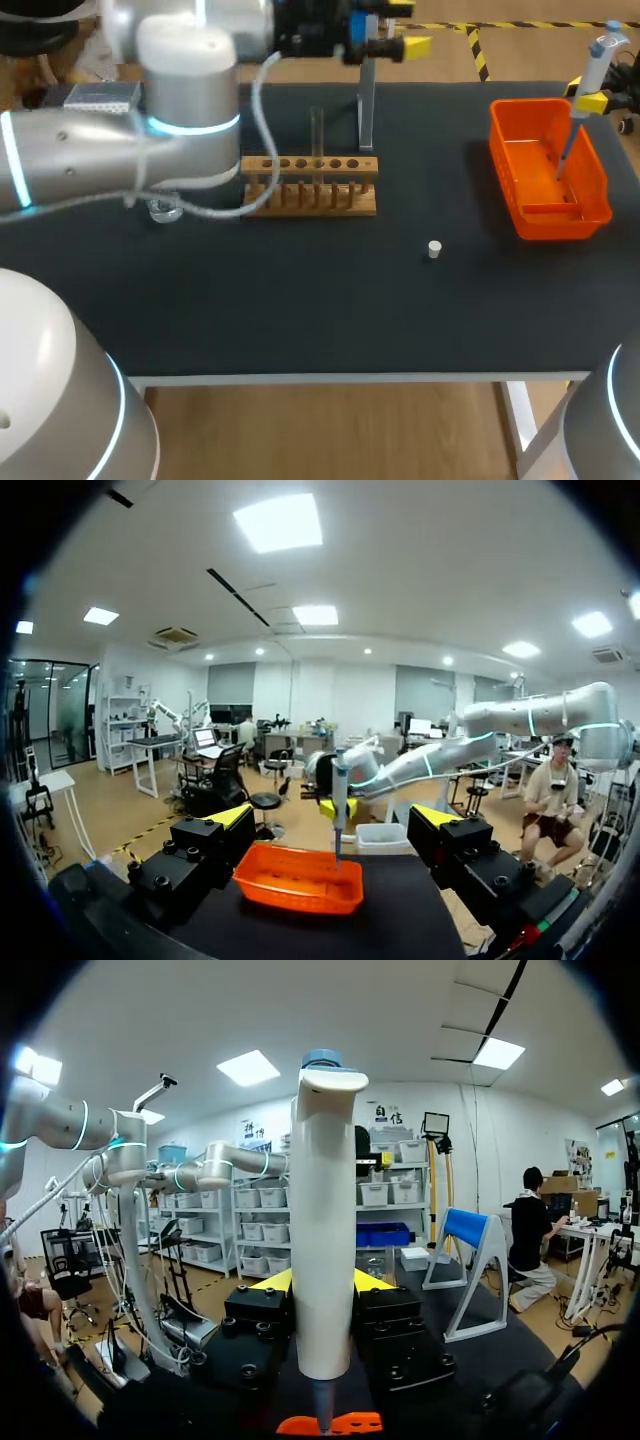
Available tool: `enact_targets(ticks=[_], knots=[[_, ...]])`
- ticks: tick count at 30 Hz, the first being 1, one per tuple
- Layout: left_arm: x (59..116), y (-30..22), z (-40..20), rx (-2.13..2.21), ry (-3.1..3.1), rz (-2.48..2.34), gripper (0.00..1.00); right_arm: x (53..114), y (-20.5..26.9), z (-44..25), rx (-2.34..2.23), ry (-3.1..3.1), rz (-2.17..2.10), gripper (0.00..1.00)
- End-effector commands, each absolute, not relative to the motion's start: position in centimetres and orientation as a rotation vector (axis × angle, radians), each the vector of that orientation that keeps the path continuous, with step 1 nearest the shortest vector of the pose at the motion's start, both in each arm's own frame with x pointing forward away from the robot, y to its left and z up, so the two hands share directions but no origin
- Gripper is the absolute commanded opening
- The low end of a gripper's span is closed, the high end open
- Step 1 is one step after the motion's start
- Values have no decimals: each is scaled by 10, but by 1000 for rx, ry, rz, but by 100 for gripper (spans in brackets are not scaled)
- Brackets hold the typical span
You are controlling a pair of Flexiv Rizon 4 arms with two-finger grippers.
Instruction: Invert the test tube, pick up the pipette, mount the tip to pipette, aspirate from beaker and dispense into the tube, eject the tip, return the pipette, and cap with the stopper.
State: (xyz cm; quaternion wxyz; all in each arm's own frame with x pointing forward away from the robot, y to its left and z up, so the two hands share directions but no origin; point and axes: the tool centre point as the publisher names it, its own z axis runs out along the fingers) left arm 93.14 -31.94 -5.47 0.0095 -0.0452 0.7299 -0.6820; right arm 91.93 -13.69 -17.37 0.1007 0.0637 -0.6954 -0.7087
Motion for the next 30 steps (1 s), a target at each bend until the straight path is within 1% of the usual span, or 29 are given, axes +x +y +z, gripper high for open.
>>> enact_targets(ticks=[1, 7, 8, 9, 30], knots=[[959, -389, -57, -117, 2319, -2120, 100, 921, -139, -174, 194, -2051, -2092, 0], [959, -389, -57, -117, 2319, -2120, 100, 921, -139, -174, 194, -2051, -2092, 0], [959, -389, -57, -117, 2319, -2120, 62, 921, -139, -174, 194, -2051, -2092, 0], [959, -389, -57, -117, 2319, -2120, 0, 921, -139, -174, 194, -2051, -2092, 0], [959, -389, -57, -117, 2319, -2120, 0, 921, -139, -174, 194, -2051, -2092, 0]])
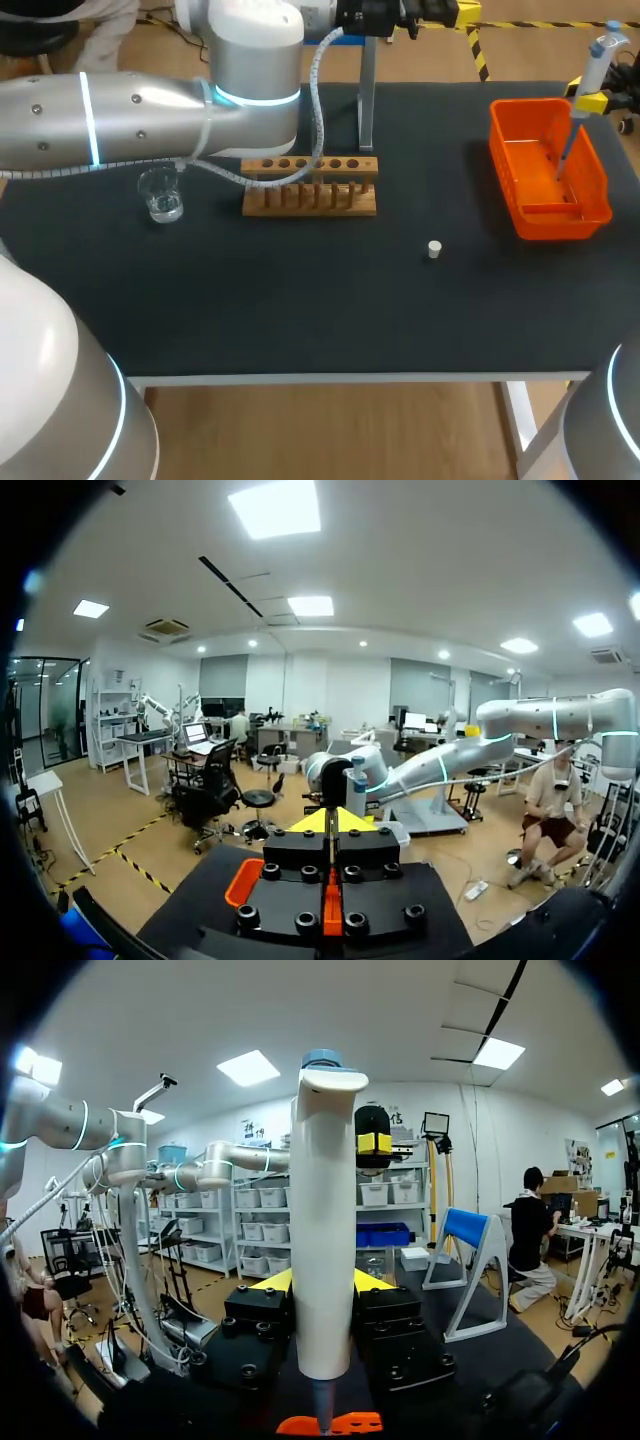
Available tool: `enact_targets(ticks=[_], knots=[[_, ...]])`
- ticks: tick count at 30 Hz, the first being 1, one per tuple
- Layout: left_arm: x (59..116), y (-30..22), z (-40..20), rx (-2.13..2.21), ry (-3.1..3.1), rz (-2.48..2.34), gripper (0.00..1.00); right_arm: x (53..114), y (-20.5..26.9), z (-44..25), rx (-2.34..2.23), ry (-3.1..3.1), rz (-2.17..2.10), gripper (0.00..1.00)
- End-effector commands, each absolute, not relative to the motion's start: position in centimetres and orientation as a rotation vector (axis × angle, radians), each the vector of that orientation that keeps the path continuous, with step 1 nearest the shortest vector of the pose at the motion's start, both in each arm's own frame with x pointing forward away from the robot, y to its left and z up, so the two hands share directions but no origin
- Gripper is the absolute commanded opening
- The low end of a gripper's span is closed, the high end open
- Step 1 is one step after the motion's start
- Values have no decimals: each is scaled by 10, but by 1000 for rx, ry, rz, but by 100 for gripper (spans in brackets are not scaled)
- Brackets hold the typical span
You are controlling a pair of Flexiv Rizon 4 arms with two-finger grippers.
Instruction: Invert the test tube, pick up the pipette, mount the tip to pipette, aspirate from beaker and dispense into the tube, eject the tip, return the pipette, and cap with the stopper.
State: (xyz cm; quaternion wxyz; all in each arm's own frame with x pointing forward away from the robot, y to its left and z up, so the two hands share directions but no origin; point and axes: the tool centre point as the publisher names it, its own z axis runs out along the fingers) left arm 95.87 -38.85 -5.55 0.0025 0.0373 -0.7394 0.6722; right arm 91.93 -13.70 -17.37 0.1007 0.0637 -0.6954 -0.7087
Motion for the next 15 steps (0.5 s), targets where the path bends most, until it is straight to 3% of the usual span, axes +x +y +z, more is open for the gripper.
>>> enact_targets(ticks=[1, 15], knots=[[959, -389, -57, 117, -2315, 2117, 0, 921, -139, -174, 194, -2051, -2092, 0], [950, -425, -52, 123, -2334, 2147, 0, 921, -139, -174, 194, -2051, -2092, 0]])
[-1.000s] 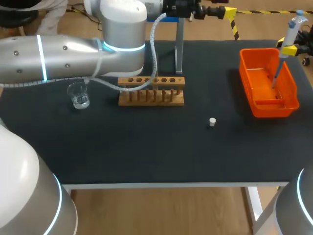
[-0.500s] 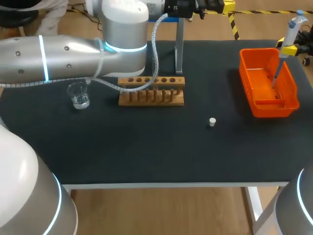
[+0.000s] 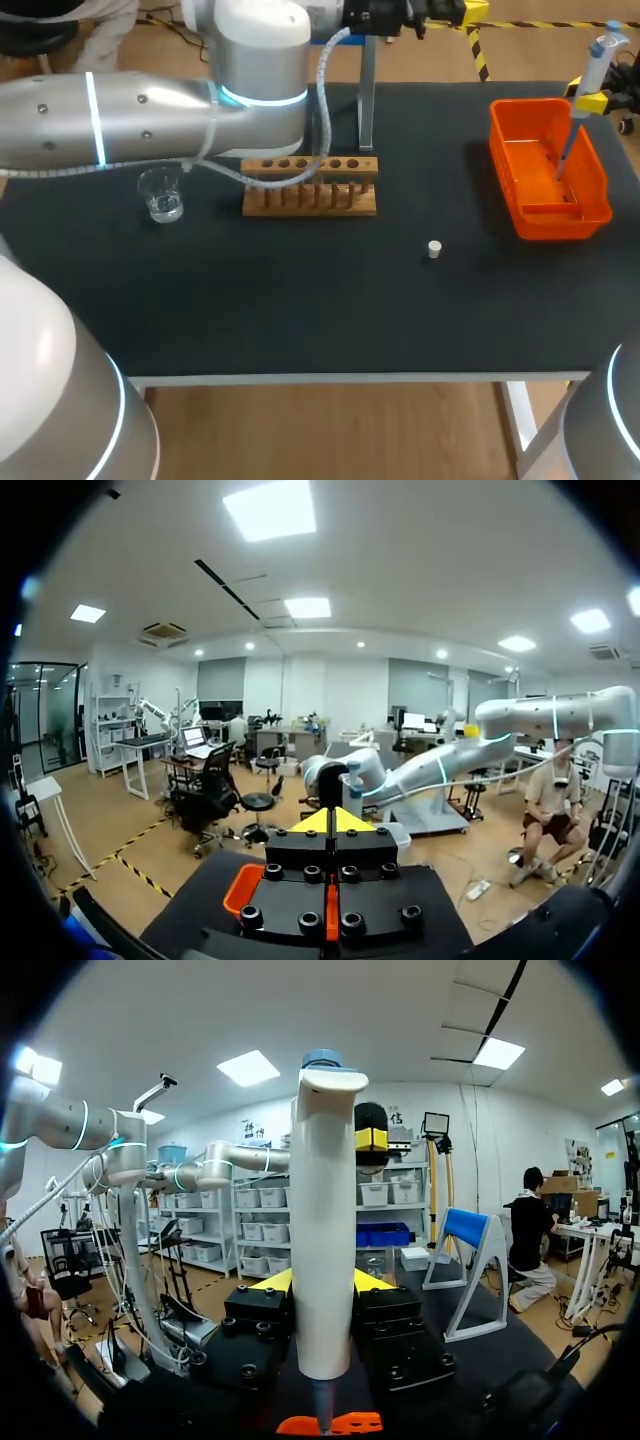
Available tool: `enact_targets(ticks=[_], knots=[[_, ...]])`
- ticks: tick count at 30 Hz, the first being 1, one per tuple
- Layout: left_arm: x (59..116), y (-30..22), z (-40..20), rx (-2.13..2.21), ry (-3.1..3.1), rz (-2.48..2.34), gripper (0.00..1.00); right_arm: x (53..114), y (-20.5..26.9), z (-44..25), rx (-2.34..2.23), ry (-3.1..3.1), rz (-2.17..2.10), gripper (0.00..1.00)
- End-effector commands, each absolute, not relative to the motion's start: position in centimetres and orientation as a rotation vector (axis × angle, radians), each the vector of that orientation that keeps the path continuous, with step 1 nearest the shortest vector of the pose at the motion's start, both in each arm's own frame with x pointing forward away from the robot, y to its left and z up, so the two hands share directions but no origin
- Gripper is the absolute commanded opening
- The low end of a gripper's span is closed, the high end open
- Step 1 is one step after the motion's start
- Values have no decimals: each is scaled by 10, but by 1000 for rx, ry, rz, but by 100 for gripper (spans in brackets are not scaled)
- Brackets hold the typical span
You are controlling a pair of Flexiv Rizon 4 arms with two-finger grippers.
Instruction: Invert the test tube, pick up the pipette, mount the tip to pipette, aspirate from beaker and dispense into the tube, eject the tip, return the pipette, and cap with the stopper.
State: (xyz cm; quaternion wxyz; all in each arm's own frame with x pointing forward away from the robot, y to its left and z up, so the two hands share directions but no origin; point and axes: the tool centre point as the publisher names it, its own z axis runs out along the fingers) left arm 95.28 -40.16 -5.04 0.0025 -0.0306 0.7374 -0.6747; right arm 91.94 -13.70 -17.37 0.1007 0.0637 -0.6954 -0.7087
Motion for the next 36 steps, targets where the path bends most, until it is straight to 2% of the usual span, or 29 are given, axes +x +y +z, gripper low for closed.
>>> enact_targets(ticks=[1, 19, 36], knots=[[949, -430, -51, -112, 2283, -2097, 0, 921, -139, -174, 194, -2051, -2092, 0], [944, -489, -53, -45, 2214, -2148, 0, 921, -139, -174, 194, -2051, -2092, 0], [944, -491, -53, -40, 2216, -2152, 0, 921, -139, -174, 194, -2051, -2092, 0]])
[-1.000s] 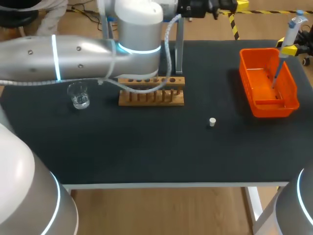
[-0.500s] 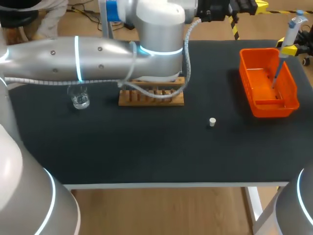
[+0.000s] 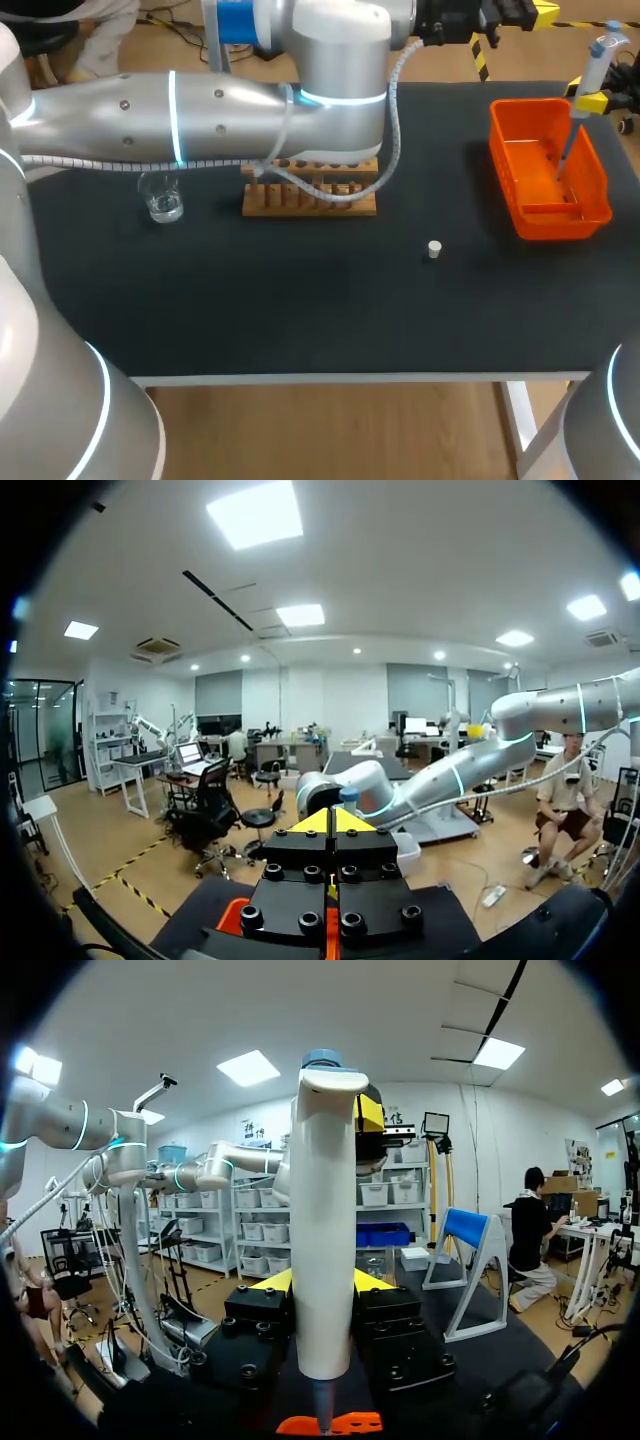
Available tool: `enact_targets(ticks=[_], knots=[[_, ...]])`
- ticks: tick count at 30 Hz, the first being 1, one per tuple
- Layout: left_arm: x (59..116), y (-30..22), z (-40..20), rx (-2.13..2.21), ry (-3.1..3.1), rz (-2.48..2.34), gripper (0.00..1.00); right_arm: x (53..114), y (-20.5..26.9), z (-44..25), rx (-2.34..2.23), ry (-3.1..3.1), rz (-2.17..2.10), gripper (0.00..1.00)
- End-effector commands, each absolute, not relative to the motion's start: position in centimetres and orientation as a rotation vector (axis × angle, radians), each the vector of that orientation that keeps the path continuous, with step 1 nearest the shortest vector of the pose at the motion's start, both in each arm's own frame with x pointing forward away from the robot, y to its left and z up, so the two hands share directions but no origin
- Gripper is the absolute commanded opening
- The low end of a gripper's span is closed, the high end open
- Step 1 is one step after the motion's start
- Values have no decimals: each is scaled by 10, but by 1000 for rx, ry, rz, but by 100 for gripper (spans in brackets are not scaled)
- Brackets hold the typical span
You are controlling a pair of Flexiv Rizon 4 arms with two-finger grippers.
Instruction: Invert the test tube, pick up the pipette, mount the tip to pipette, aspirate from beaker and dispense into the tube, eject the tip, return the pipette, and cap with the stopper.
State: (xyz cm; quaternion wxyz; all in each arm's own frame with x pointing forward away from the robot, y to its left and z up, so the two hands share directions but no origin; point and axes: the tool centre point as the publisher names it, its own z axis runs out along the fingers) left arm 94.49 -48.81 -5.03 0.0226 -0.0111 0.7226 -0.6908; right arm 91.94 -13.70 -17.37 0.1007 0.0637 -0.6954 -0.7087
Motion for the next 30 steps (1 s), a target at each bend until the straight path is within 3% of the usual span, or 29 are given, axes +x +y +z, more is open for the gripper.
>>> enact_targets(ticks=[1, 30], knots=[[944, -491, -53, -40, 2216, -2152, 0, 921, -139, -174, 194, -2051, -2092, 0], [925, -548, -70, -20, 2244, -2186, 0, 921, -139, -174, 194, -2051, -2092, 0]])
